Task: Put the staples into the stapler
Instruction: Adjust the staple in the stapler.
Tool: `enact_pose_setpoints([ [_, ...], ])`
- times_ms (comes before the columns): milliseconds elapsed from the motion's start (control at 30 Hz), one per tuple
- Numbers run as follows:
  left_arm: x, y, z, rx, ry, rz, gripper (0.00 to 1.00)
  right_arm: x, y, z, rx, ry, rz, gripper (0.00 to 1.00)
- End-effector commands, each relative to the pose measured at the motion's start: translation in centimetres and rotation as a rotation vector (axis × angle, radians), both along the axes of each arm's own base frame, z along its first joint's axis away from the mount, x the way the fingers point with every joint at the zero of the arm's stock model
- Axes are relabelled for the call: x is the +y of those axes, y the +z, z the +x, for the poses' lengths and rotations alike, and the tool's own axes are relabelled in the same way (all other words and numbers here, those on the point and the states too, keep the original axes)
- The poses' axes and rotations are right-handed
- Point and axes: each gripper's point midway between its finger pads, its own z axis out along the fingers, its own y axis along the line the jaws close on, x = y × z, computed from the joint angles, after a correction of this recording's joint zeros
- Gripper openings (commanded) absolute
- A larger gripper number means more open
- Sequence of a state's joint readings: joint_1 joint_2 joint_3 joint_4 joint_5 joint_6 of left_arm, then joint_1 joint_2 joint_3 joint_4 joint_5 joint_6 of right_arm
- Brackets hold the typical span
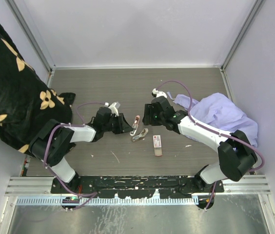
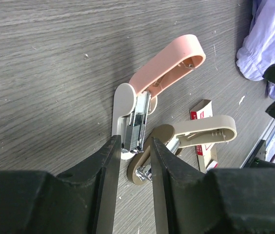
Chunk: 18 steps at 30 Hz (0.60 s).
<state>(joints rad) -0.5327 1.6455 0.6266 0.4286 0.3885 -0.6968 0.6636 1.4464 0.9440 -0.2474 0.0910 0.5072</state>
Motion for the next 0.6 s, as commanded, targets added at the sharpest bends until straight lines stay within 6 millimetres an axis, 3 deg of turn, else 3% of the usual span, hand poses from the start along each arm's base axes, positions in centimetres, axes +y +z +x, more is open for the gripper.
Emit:
enact_pose_setpoints([
  [0, -0.96, 1.04, 0.93, -0.016, -0.011, -0.028, 0.31, 0.22, 1.9, 0.59, -0.052, -0.008, 0.041, 0.6],
  [200, -1.26, 0.92, 1.04, -0.012, -0.024, -0.03, 0.25, 0.19, 2.0, 0.67, -0.056, -0.01, 0.04, 0.61],
  [567, -1.6, 0.7, 0.97, 0.004, -0.042, -0.036, 0.22, 0.31, 1.73, 0.68, -0.047, -0.006, 0.037, 0.61],
])
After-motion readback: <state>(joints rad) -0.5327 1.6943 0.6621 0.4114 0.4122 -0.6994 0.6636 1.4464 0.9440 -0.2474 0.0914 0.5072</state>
